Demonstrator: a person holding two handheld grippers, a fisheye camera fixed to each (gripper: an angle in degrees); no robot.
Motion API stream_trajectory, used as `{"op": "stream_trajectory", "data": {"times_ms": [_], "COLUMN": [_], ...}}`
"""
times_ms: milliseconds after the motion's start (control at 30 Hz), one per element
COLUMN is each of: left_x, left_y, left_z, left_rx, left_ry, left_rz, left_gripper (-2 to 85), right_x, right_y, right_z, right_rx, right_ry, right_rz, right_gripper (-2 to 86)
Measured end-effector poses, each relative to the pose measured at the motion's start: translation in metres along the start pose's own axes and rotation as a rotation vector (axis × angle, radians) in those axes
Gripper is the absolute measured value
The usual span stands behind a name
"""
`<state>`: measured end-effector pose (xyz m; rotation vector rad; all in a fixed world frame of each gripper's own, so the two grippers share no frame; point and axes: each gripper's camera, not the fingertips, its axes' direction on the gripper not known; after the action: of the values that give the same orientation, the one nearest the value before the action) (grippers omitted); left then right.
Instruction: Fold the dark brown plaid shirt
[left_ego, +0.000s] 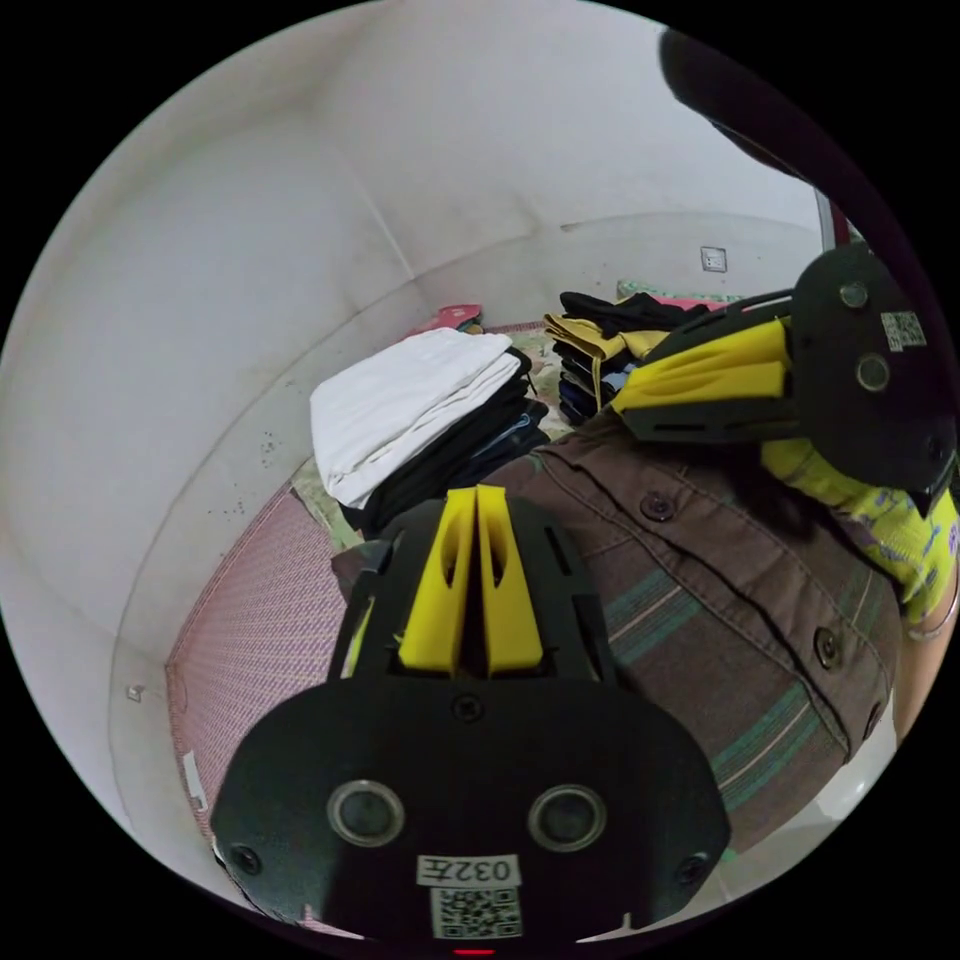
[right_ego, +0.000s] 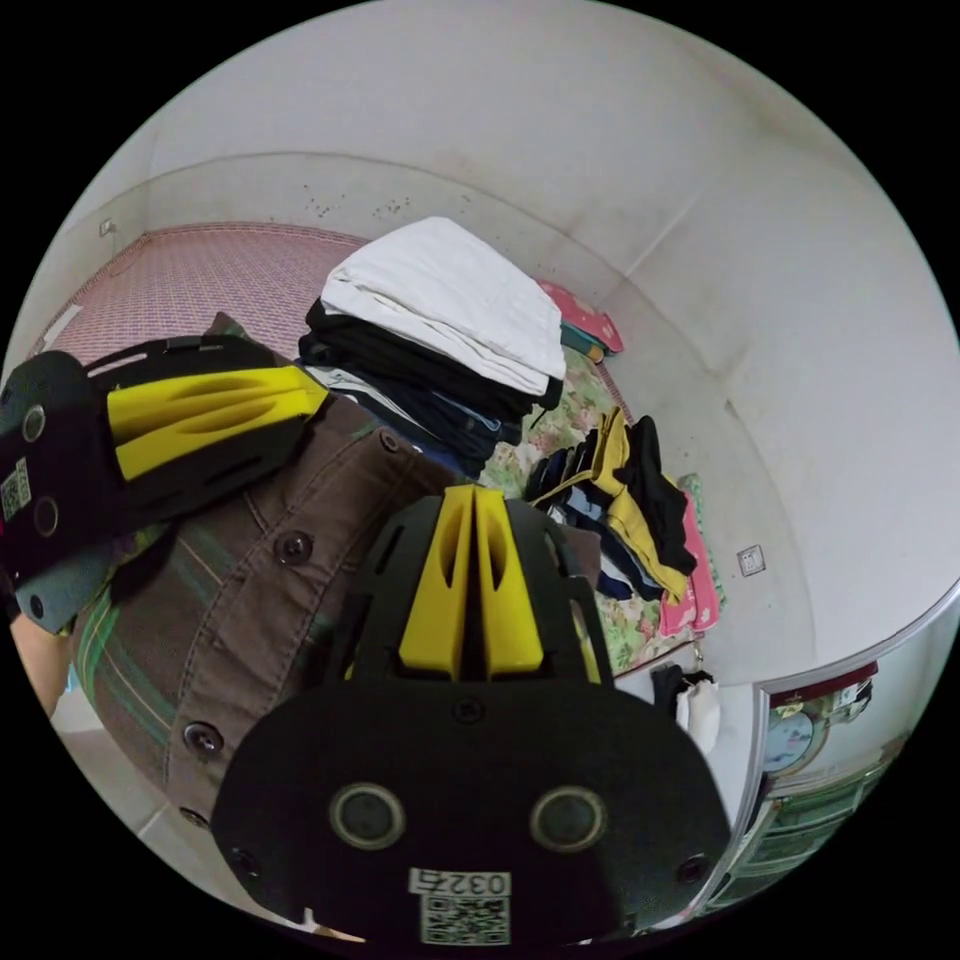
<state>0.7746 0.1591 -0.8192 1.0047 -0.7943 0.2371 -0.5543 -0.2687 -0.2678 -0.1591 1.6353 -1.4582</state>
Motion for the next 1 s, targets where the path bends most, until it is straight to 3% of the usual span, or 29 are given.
{"op": "stream_trajectory", "data": {"times_ms": [300, 633, 833, 933, 1000], "left_x": [0.026, 0.003, -0.034, -0.044, -0.040], "left_y": [0.029, 0.094, 0.187, 0.279, 0.344], "left_z": [-0.045, -0.104, -0.173, -0.201, -0.203], "left_rx": [0.063, 0.244, 0.537, 0.754, 0.823], "left_ry": [-0.020, 0.055, 0.130, 0.218, 0.183], "left_rz": [-0.010, -0.101, -0.155, -0.112, -0.135], "left_gripper": [-1.0, -1.0, -1.0, -1.0, -1.0], "right_x": [0.016, 0.055, 0.101, 0.099, 0.089], "right_y": [0.006, 0.022, 0.067, 0.122, 0.164], "right_z": [-0.033, -0.110, -0.195, -0.238, -0.252], "right_rx": [0.019, 0.181, 0.454, 0.691, 0.831], "right_ry": [0.002, -0.007, -0.197, -0.305, -0.384], "right_rz": [0.032, 0.066, 0.103, 0.000, -0.094], "right_gripper": [-1.0, -1.0, -1.0, -1.0, -1.0]}}
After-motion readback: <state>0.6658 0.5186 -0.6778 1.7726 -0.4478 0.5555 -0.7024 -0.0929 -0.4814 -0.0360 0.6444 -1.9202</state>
